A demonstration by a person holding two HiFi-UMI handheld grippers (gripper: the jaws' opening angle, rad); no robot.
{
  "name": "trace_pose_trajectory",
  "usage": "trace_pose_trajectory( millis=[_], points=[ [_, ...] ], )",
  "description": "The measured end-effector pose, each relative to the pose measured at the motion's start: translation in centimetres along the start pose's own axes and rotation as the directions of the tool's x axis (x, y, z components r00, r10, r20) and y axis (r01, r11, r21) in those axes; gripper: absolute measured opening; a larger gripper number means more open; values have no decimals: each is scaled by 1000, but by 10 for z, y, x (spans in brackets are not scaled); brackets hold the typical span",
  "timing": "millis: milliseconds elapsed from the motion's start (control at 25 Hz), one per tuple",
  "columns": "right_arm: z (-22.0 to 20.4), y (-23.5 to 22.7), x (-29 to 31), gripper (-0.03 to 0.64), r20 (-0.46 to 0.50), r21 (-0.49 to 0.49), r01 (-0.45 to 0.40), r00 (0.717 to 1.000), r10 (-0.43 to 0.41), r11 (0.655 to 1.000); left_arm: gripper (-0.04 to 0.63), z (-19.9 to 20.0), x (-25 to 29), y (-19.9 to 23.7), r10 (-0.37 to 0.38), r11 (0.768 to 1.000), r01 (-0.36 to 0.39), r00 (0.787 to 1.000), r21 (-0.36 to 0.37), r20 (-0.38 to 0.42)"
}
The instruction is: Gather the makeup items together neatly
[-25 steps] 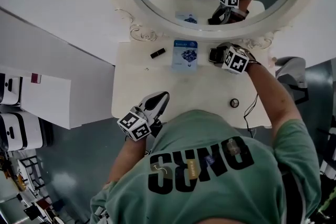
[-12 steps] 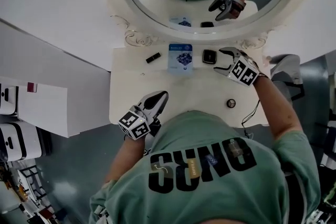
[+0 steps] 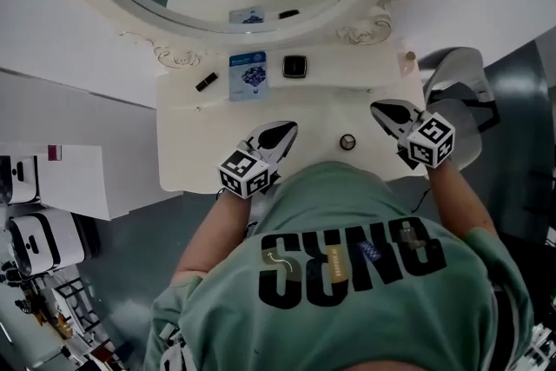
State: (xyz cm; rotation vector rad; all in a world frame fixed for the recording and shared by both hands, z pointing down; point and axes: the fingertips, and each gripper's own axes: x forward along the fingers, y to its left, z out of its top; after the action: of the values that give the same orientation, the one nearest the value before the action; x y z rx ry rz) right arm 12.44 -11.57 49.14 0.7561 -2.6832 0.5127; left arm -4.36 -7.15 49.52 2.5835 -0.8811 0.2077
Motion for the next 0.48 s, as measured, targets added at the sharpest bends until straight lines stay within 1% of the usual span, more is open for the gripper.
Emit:
trace_pose_trajectory(
  millis=[40, 80, 120, 160, 200, 240, 280, 360, 400, 440, 480],
  points=[
    [-12, -3, -15, -5, -13, 6, 1, 1000, -1, 1000, 9, -12, 21, -8, -7, 999, 9, 998, 40, -57],
    [-24, -7, -31, -5, -24, 14, 4, 1000, -3, 1000, 9, -28, 42, -14, -12, 996, 23, 992, 87, -124],
    [-34, -12, -46, -5, -30, 25, 9, 1000, -8, 1000, 9, -46, 62, -20, -14, 989, 43, 980, 143, -199],
    [-43, -17, -62, -5, -30, 40, 18, 999, -16, 999, 9, -66, 80, -26, -14, 977, 72, 961, 199, -277],
    [-51, -23, -78, -5, -27, 56, 31, 999, -29, 998, 9, -88, 97, -31, -16, 963, 110, 935, 245, -355],
    [-59, -30, -93, -5, -23, 74, 47, 999, -46, 996, 12, -108, 110, -37, -21, 949, 151, 905, 275, -425],
    [-67, -35, -108, -5, -19, 92, 66, 998, -64, 994, 31, -126, 122, -44, -27, 936, 193, 874, 294, -485],
    [-81, -46, -134, -5, -12, 129, 100, 995, -100, 987, 166, -152, 140, -55, -32, 914, 259, 814, 314, -580],
    [-87, -50, -146, -5, -8, 146, 115, 993, -115, 983, 224, -162, 146, -59, -28, 907, 281, 784, 314, -620],
    [-93, -54, -156, -5, -4, 162, 128, 992, -129, 979, 273, -173, 152, -61, -22, 903, 297, 752, 309, -658],
    [-98, -58, -166, -5, 0, 177, 140, 990, -142, 974, 301, -184, 157, -63, -16, 903, 308, 721, 299, -693]
  ],
)
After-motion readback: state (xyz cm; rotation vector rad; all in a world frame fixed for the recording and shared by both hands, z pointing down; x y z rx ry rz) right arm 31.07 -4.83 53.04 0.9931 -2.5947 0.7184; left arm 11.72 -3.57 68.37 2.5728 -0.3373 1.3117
